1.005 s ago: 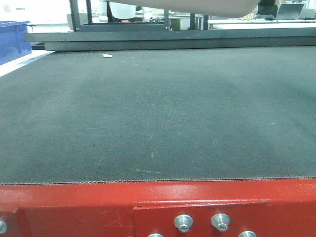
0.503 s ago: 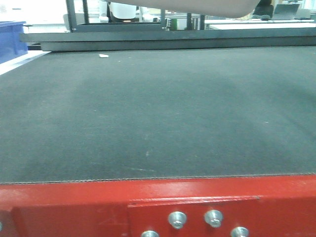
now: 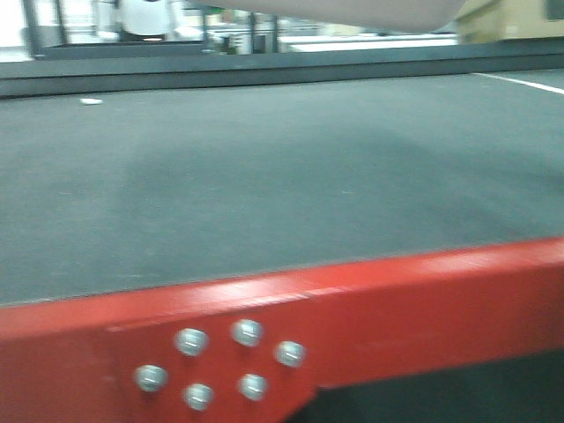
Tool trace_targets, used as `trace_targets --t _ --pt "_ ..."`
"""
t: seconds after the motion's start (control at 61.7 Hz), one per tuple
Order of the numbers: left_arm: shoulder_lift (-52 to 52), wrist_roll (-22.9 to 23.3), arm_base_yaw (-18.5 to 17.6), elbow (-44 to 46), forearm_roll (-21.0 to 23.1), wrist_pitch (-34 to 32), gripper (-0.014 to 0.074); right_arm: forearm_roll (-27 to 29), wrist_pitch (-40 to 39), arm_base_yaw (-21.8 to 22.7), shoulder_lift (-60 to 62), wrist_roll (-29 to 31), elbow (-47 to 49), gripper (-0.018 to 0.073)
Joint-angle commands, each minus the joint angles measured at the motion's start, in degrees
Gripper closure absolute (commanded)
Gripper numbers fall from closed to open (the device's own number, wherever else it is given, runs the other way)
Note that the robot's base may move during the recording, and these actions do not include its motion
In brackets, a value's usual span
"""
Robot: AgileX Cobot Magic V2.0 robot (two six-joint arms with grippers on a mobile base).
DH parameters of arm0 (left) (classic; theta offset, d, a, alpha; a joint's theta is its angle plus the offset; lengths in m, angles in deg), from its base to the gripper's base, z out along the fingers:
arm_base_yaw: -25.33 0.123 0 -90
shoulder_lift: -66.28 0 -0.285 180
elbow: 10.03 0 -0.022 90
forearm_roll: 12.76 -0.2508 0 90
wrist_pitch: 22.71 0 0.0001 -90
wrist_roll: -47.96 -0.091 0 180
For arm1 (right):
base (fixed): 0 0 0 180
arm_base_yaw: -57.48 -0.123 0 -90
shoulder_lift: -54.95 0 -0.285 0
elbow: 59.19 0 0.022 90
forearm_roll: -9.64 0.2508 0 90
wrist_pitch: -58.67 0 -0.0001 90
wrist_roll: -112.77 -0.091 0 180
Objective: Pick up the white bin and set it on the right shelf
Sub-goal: 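Hold the bin raised with both grippers while driving away from the table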
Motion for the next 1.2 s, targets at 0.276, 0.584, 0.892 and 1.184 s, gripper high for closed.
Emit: trace_targets --t 0.276,0.584,0.892,1.184 --pt "-2.69 -0.25 -3.83 1.89 4.85 15.65 0.0713 3.98 8.97 -2.83 3.25 1.23 2.11 0.0505" --pt "-2.69 -0.25 -3.83 1.89 4.85 15.65 0.0713 3.98 8.59 -2.83 3.25 1.23 2.11 0.0505" --pt "-2.69 -0.25 -3.83 1.89 4.85 15.65 0.0713 3.98 8.59 -2.83 3.25 1.23 2.11 0.0505" --pt "-2.69 -0.25 -3.83 1.89 4.85 15.65 0.0713 3.98 8.59 -2.83 3.25 1.23 2.11 0.0505"
